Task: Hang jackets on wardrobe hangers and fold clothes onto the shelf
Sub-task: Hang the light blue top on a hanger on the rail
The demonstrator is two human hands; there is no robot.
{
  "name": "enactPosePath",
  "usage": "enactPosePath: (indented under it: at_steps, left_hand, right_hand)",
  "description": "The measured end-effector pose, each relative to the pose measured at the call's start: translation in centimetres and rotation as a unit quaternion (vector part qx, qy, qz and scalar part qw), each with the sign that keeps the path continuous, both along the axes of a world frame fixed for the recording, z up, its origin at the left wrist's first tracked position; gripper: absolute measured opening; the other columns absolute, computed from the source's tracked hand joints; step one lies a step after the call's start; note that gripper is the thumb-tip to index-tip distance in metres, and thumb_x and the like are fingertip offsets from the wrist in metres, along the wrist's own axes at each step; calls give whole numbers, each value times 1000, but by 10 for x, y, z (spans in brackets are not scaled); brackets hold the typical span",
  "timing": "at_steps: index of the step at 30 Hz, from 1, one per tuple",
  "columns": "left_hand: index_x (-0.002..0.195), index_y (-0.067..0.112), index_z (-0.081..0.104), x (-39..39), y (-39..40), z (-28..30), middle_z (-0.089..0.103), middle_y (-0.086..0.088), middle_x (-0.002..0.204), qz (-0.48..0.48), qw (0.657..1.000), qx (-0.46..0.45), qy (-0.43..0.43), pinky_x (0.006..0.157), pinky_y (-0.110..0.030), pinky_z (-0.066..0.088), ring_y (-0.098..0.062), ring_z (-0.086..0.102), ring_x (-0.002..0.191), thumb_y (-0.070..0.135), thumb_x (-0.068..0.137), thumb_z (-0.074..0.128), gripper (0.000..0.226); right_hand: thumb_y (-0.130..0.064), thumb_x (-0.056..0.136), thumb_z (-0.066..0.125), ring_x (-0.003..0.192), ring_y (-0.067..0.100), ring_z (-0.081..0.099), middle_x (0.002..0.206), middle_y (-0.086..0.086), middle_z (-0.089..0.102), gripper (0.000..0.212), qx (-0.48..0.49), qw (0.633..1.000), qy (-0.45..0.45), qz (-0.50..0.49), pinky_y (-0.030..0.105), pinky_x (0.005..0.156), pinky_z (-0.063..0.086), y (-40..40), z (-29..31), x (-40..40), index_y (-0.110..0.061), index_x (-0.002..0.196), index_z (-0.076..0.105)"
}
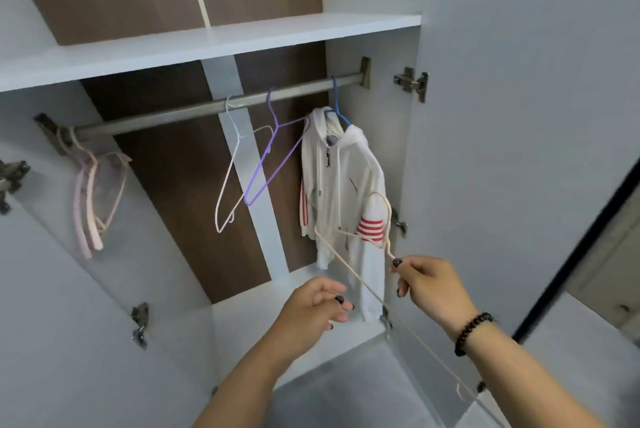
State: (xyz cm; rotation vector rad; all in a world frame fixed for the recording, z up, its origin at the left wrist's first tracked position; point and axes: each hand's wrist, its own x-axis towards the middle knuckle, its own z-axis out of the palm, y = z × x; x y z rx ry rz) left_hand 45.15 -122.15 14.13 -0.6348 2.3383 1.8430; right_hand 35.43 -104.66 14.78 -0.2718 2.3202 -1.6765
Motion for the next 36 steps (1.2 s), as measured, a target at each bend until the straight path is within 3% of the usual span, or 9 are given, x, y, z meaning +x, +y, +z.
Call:
enactPosePath:
  at_steps: [4,7,10,13,17,21,24,28,36]
  left_hand:
    - [99,24,61,0,51,-5,71,3,93,-4,999,-18,51,72,-15,46,-11,68,88,7,91,56,20]
    - [100,33,53,-9,87,-7,58,10,106,33,981,-135,138,72,-6,43,-5,57,97,9,88,64,28]
    - [112,34,50,-21,125,-9,45,17,117,-29,946,-259,192,96,-21,37,-2,39,111,16,85,69,37]
    - [111,32,56,-30,172,-10,52,23,110,-130,926,-299,190,104,-29,33,1,43,110,22,87,64,27]
    - [90,28,64,-42,248,-16,60,14,83,-249,918,-252,177,79,-20,41,-1,55,83,22,90,61,7]
    - [77,11,66,-53,327,-19,47,6,56,-261,942,-168,127,49,-12,32,-4,42,48,24,90,65,18]
    - [75,7,67,-66,377,-30,39,8,51,-239,954,-142,111,46,-13,29,-4,36,46,22,89,67,21]
    - [80,7,71,-83,436,-42,51,1,48,-226,967,-79,83,47,-14,30,-2,39,45,19,90,65,17]
    - [88,-2,63,-142,525,-74,40,10,45,-223,975,-6,18,43,-21,26,-8,32,40,16,95,57,20]
  right_hand:
    - [-7,95,48,39,0,46,55,0,61,28,62,997,37,31,8,46,34,58,-5,22,0,80,71]
    - [-11,96,47,43,1,45,59,-5,61,29,125,987,61,76,10,48,34,106,-4,28,-4,83,71]
    - [-13,96,47,48,1,45,59,-8,60,31,144,982,77,99,11,52,34,158,-2,31,-24,79,70]
    - [-12,97,47,50,0,47,58,-10,58,32,135,984,72,91,9,53,35,211,-2,37,-28,78,68]
    - [-11,97,46,53,2,48,61,-8,57,27,136,988,52,59,11,56,38,288,-9,44,-11,85,70]
    - [-19,94,57,77,10,58,82,-4,66,18,164,983,81,-25,18,71,43,373,-27,43,-11,87,72]
    - [-17,91,60,92,3,57,96,-11,63,14,143,972,115,-146,16,80,45,429,-39,46,-27,90,70]
    - [-9,89,59,94,-4,54,99,-12,60,24,72,954,117,-267,8,78,42,484,-51,56,-32,89,68]
    - [-6,88,56,73,3,57,90,-8,65,28,49,947,-16,-316,12,65,46,552,-87,34,-31,81,65]
